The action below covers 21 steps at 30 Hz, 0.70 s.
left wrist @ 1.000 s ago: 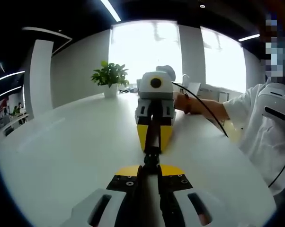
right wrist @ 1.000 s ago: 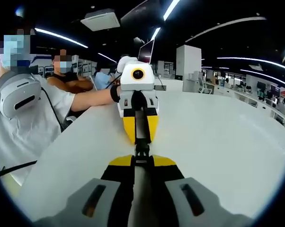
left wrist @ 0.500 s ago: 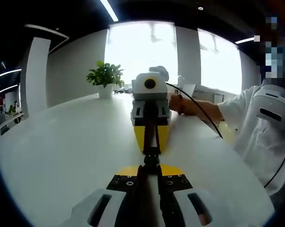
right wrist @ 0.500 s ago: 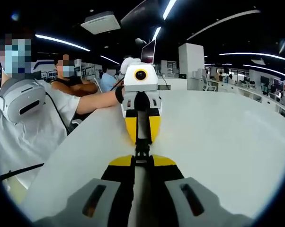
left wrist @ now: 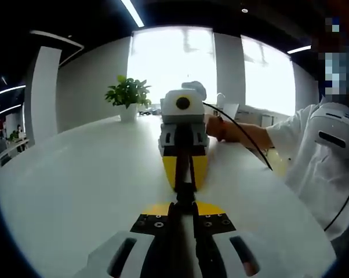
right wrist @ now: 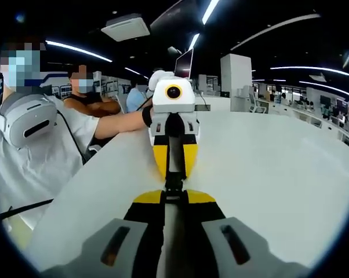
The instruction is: Snap the two parts of the plastic buckle together until the buckle closes and remains connected.
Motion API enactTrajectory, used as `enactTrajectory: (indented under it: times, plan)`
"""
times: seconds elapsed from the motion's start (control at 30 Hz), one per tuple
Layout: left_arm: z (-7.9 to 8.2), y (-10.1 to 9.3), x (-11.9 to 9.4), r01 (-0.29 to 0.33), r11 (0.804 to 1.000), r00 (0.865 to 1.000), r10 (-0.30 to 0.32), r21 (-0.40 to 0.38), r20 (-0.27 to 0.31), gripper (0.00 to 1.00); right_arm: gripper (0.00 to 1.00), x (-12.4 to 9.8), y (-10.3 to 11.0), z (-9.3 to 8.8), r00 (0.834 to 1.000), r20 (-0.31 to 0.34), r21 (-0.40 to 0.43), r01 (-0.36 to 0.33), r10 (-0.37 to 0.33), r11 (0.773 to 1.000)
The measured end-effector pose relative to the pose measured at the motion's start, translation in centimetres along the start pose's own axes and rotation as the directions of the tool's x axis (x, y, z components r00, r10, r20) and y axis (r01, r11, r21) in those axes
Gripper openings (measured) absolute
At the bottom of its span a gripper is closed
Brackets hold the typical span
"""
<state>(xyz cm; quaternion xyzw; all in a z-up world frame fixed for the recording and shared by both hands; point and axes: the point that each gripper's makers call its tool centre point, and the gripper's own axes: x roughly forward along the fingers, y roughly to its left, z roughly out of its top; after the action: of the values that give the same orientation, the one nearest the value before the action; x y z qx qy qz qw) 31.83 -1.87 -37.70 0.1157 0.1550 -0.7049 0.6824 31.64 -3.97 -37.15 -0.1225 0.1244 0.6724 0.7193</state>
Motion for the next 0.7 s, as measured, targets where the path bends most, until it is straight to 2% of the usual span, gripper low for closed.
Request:
enactTrajectory:
  times: [0.7]
  plan:
    - [-0.02, -0.16, 0.06, -0.021, 1.000, 1.000, 0.021, -0.005, 0.014, 0.12, 0.11, 0.16, -0.10, 0.15, 1.000, 0.008, -0.026, 0.019, -0.019, 0.999]
